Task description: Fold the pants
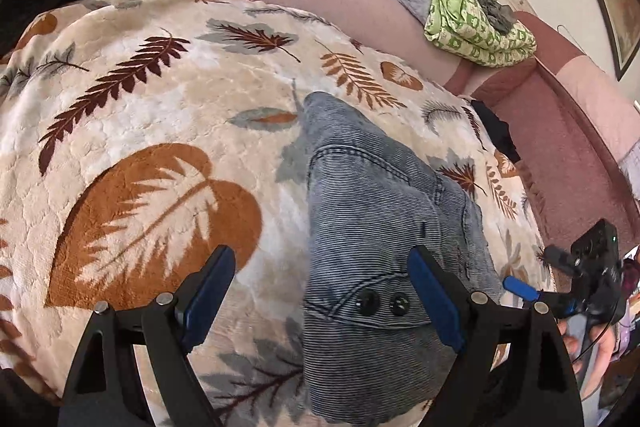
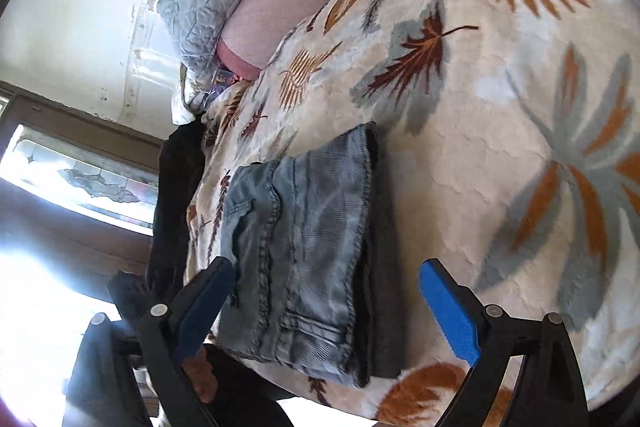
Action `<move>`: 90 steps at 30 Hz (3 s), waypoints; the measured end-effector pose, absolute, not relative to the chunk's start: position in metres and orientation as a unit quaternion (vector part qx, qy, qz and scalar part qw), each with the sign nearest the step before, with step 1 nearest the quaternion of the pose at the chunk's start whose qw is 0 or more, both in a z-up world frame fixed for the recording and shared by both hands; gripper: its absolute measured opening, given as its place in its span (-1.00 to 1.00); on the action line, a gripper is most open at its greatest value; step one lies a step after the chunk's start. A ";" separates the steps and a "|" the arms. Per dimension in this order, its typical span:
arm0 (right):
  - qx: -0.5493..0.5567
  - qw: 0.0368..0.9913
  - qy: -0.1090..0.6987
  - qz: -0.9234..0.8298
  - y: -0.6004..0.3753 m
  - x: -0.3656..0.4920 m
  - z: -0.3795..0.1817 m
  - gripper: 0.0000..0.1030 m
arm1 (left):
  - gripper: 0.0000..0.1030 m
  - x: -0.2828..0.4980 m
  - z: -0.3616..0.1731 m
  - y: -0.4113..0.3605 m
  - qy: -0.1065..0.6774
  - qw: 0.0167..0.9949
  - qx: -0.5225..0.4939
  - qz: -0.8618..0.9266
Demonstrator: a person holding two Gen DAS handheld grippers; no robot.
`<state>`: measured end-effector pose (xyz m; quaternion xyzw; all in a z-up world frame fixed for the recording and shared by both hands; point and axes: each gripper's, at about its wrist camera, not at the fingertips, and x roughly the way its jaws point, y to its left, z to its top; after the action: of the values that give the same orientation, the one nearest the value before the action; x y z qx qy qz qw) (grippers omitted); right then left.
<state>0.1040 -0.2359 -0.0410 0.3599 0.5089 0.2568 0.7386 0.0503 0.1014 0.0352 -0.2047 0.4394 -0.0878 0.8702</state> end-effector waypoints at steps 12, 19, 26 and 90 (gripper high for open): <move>0.435 0.675 0.529 0.276 -0.231 0.058 -0.068 0.86 | 0.72 0.044 0.030 0.101 0.429 0.876 -0.200 -0.090; 0.440 0.651 0.554 0.275 -0.221 0.060 -0.080 0.73 | 0.72 0.041 0.031 0.079 0.434 0.884 -0.145 -0.098; 0.445 0.641 0.561 0.276 -0.217 0.058 -0.088 0.52 | 0.72 0.042 0.027 0.080 0.440 0.881 -0.146 -0.095; -0.165 0.738 0.593 0.277 0.069 0.235 0.002 0.30 | 0.77 0.030 0.018 0.053 0.448 0.879 -0.092 -0.132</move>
<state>0.2349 0.0689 0.0017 -0.1651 0.5932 0.2768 0.7378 0.0296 0.0533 0.0176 -0.0919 0.4483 -0.1321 0.8793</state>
